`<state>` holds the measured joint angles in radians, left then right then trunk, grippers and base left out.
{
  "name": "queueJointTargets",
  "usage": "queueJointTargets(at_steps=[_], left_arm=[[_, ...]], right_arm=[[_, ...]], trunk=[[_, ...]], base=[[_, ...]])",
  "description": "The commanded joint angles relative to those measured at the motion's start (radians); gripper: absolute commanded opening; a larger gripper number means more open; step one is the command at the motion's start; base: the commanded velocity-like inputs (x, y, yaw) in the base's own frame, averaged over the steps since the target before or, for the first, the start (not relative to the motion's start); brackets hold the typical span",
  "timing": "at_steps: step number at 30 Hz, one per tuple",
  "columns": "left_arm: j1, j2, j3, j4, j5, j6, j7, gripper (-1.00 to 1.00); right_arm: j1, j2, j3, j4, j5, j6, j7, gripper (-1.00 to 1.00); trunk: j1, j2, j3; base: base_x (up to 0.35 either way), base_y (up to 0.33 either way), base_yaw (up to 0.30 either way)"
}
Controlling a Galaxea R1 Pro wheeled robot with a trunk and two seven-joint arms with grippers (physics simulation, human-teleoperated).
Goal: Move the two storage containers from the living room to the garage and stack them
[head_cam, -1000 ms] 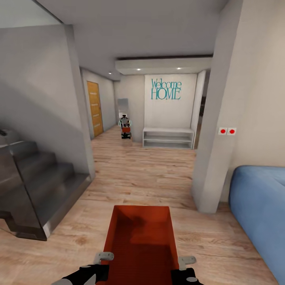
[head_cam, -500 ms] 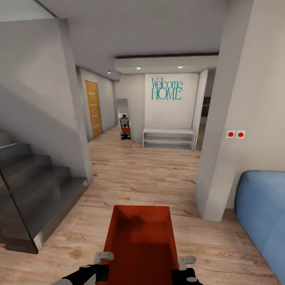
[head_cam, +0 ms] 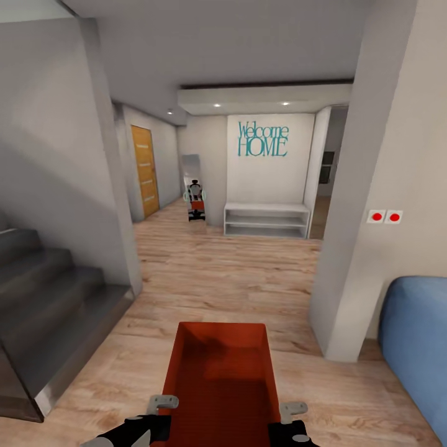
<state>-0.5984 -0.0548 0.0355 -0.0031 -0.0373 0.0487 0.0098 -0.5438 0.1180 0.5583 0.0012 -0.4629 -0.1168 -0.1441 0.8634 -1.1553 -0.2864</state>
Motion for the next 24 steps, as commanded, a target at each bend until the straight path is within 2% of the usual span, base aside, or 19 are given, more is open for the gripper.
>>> queueJointTargets(at_steps=[1,24], left_arm=[[-0.001,-0.001,-0.004,-0.001,-0.009,0.004,0.007,-1.0],[-0.001,-0.001,-0.004,-0.002,-0.009,0.003,0.007,-1.0]], right_arm=[[-0.001,-0.012,0.014,0.003,-0.02,-0.006,-0.005,-1.0],[-0.001,-0.012,0.014,0.003,-0.02,-0.006,-0.005,-1.0]], trunk=[[0.001,-0.001,-0.001],[0.001,-0.001,-0.001]], base=[[0.324,0.0,0.0],[0.324,0.0,0.0]])
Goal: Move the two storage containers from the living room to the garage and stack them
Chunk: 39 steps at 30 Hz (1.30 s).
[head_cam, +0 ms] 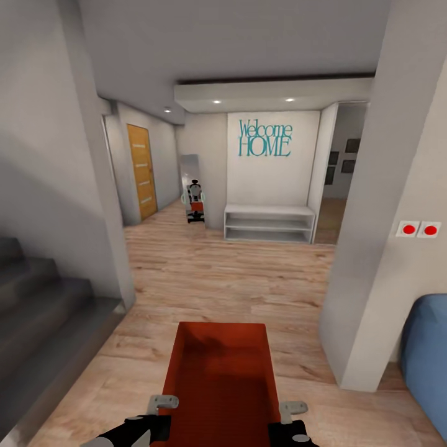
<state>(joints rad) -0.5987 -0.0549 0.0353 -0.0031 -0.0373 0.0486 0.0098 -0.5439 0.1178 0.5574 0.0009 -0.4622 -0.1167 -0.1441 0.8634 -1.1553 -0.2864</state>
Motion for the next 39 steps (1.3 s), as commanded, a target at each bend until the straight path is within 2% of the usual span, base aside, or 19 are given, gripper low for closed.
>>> queueJointTargets(at_steps=[1,16,26,39], left_arm=[[-0.001,0.0,-0.004,-0.002,-0.009,0.004,0.007,-1.0],[-0.001,0.0,-0.004,-0.002,-0.009,0.004,0.007,-1.0],[-0.001,0.0,-0.004,-0.002,-0.009,0.004,0.007,-1.0],[-0.001,-0.001,-0.004,-0.002,-0.009,0.004,0.007,-1.0]], right_arm=[[-0.001,-0.012,0.015,0.004,-0.021,-0.006,-0.005,-1.0],[-0.001,-0.012,0.015,0.004,-0.022,-0.006,-0.005,-1.0],[-0.001,-0.012,0.015,0.004,-0.021,-0.006,-0.005,-1.0],[-0.001,-0.013,0.015,0.004,-0.021,-0.005,-0.005,-1.0]], trunk=[[0.001,-0.001,-0.001],[0.001,-0.001,-0.001],[0.001,-0.001,-0.001],[0.001,-0.001,-0.001]], base=[[0.324,0.0,0.0],[0.324,0.0,0.005],[0.324,0.0,0.204],[0.324,0.0,0.012]])
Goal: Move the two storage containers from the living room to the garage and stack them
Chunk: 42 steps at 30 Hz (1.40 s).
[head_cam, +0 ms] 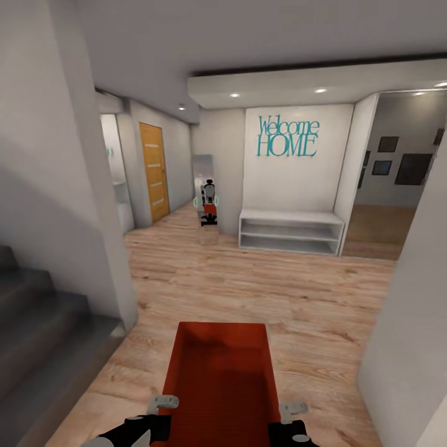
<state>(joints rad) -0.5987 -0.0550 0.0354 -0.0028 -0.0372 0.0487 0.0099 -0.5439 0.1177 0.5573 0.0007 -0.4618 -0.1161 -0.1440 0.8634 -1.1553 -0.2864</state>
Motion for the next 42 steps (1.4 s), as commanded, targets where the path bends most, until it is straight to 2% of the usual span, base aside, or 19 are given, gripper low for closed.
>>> queueJointTargets(at_steps=[1,42], left_arm=[[-0.001,0.0,-0.005,-0.002,-0.009,0.004,0.008,-1.0],[-0.001,0.0,-0.004,-0.002,-0.009,0.003,0.007,-1.0]], right_arm=[[-0.001,-0.013,0.015,0.004,-0.021,-0.006,-0.005,-1.0],[-0.001,-0.012,0.015,0.004,-0.021,-0.006,-0.005,-1.0]], trunk=[[0.001,-0.001,-0.001],[0.001,-0.001,-0.001]], base=[[0.324,0.0,0.0],[0.324,0.0,0.0]])
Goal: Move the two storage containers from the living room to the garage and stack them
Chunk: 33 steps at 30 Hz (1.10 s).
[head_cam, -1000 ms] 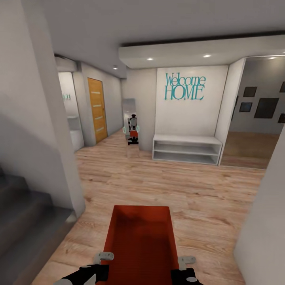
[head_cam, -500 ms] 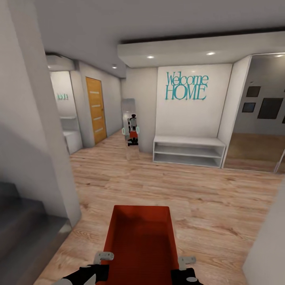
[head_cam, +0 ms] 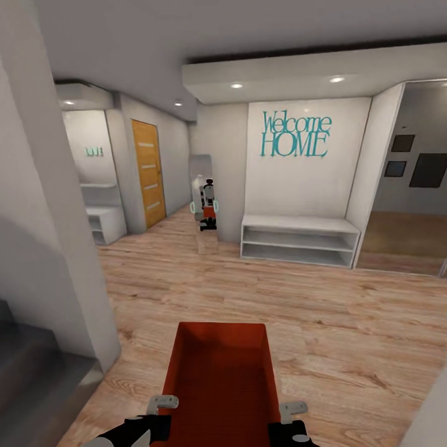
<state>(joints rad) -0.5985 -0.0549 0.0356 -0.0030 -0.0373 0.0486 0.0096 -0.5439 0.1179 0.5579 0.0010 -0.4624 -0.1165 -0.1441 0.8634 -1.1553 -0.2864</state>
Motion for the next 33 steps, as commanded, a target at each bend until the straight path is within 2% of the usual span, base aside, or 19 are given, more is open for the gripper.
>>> queueJointTargets(at_steps=[1,33], left_arm=[[-0.001,0.0,-0.004,-0.002,-0.009,0.004,0.008,-1.0],[-0.001,0.0,-0.005,-0.002,-0.009,0.004,0.007,-1.0]], right_arm=[[-0.001,-0.012,0.014,0.004,-0.021,-0.006,-0.005,-1.0],[-0.001,-0.012,0.014,0.004,-0.021,-0.005,-0.005,-1.0]], trunk=[[0.001,-0.001,-0.001],[0.001,-0.001,-0.001]], base=[[0.324,0.0,0.0],[0.324,0.0,0.0]])
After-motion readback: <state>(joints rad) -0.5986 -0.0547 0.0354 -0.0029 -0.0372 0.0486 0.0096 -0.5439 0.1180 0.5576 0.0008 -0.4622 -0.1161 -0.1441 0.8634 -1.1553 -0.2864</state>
